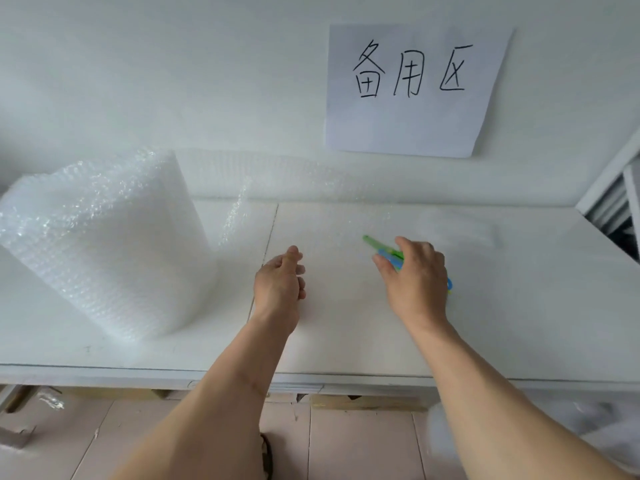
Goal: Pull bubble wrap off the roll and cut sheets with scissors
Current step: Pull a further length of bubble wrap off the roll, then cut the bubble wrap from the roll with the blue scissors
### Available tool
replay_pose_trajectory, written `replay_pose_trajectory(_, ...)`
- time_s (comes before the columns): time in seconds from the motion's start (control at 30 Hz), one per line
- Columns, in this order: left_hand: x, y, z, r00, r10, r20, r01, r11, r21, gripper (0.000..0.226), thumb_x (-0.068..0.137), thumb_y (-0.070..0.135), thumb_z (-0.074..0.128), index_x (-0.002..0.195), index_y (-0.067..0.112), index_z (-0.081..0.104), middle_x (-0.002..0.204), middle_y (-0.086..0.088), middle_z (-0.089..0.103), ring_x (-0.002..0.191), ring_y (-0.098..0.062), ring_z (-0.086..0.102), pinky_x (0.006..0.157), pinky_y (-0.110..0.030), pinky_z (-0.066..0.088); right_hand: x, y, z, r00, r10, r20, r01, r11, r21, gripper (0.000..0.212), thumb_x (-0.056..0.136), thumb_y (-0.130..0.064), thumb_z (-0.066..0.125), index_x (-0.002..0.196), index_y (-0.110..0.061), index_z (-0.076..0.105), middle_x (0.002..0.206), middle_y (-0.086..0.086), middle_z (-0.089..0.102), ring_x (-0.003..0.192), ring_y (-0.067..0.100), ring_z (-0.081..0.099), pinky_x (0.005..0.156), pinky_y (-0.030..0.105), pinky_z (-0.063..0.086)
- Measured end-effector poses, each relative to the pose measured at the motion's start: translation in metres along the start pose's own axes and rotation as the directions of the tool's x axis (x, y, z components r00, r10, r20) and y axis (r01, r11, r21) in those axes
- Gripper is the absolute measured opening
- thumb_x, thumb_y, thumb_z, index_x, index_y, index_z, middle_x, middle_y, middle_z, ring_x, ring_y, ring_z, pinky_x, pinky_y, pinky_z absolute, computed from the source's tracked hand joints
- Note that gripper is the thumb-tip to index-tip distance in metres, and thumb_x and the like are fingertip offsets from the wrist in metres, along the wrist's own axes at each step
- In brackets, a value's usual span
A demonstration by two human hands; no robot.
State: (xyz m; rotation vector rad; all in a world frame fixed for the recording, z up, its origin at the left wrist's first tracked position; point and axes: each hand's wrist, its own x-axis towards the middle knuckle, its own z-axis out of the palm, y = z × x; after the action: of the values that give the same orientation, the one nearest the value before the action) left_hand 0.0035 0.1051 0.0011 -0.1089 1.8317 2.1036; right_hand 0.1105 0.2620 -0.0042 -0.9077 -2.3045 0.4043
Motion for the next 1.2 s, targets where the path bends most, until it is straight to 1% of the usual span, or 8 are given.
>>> replay_pose_trajectory(0.07,0.001,0.002,-0.001,0.999,-0.048,0.009,0.049,0.998,-0.035,0.02,0.095,0.028,0.063,0.099,0.009,0.069,0.077,-0.004,0.058,0.051,-0.014,0.046,0.048,-0.026,0.041,-0.005,0.015,-0.012,1.0,0.006,-0.001,-0.006,0.991,-0.133,0.037,0.086,-0.038,0.068,0.113,-0.013,0.068,0.106,0.017,0.064,0.097,0.041,0.054,0.079,0.043,0.045)
replay_pose_trajectory(0.23,-0.002,0.005,0.0,0.995,-0.088,0.056,0.092,0.993,-0.079,0.014,0.094,0.022,0.064,0.093,0.009,0.067,0.07,-0.003,0.055,0.053,-0.014,0.048,0.051,-0.025,0.045,-0.006,0.04,-0.037,0.98,0.095,0.175,-0.032,0.942,-0.333,0.029,0.096,-0.038,0.053,0.112,-0.019,0.068,0.109,0.01,0.061,0.102,0.035,0.052,0.078,0.037,0.044)
replay_pose_trajectory(0.4,-0.002,0.008,0.0,0.991,-0.096,0.088,0.105,0.99,-0.097,0.013,0.094,0.02,0.063,0.096,0.007,0.065,0.066,-0.002,0.052,0.054,-0.015,0.047,0.047,-0.023,0.045,0.004,0.048,-0.043,0.932,0.158,0.326,-0.085,0.97,-0.227,0.027,0.093,-0.029,0.057,0.117,-0.021,0.067,0.113,0.01,0.058,0.106,0.033,0.056,0.081,0.036,0.048)
replay_pose_trajectory(0.57,-0.001,0.007,0.0,0.99,-0.092,0.109,0.101,0.991,-0.084,0.015,0.095,0.02,0.062,0.097,0.005,0.064,0.068,-0.005,0.053,0.056,-0.016,0.047,0.047,-0.023,0.047,0.01,0.047,-0.047,0.91,0.156,0.383,-0.07,0.971,-0.23,0.028,0.087,-0.029,0.065,0.113,-0.018,0.064,0.107,0.008,0.063,0.096,0.03,0.061,0.065,0.03,0.041)
replay_pose_trajectory(0.73,0.001,0.008,0.0,0.985,-0.106,0.136,0.119,0.989,-0.091,0.012,0.094,0.017,0.063,0.094,0.005,0.063,0.068,-0.005,0.051,0.057,-0.017,0.046,0.048,-0.022,0.05,0.009,0.038,-0.052,0.884,0.153,0.442,-0.058,0.973,-0.222,0.021,0.084,-0.028,0.065,0.101,-0.015,0.066,0.097,0.009,0.067,0.087,0.031,0.061,0.065,0.03,0.043)
replay_pose_trajectory(0.9,0.002,0.01,0.001,0.983,-0.121,0.135,0.134,0.986,-0.096,0.013,0.095,0.017,0.061,0.093,0.005,0.063,0.067,-0.004,0.05,0.057,-0.016,0.047,0.047,-0.021,0.05,0.0,0.036,-0.049,0.87,0.139,0.474,-0.124,0.99,-0.063,0.017,0.08,-0.026,0.067,0.086,-0.01,0.068,0.079,0.008,0.062,0.072,0.027,0.056,0.055,0.03,0.035)
replay_pose_trajectory(1.07,0.004,0.01,0.003,0.985,-0.129,0.118,0.141,0.986,-0.093,0.016,0.098,0.02,0.058,0.092,0.006,0.063,0.066,-0.004,0.05,0.058,-0.016,0.047,0.048,-0.021,0.051,-0.003,0.031,-0.049,0.843,0.127,0.522,-0.164,0.986,0.025,0.02,0.077,-0.026,0.069,0.095,-0.016,0.07,0.085,0.009,0.068,0.076,0.03,0.067,0.064,0.034,0.052)
replay_pose_trajectory(1.2,0.005,0.009,0.002,0.985,-0.136,0.109,0.147,0.984,-0.105,0.018,0.098,0.021,0.056,0.096,0.005,0.063,0.068,-0.005,0.051,0.059,-0.017,0.048,0.049,-0.021,0.052,-0.001,0.025,-0.05,0.837,0.139,0.529,-0.162,0.987,-0.002,0.024,0.079,-0.023,0.067,0.1,-0.011,0.068,0.093,0.013,0.069,0.08,0.032,0.069,0.068,0.037,0.055)
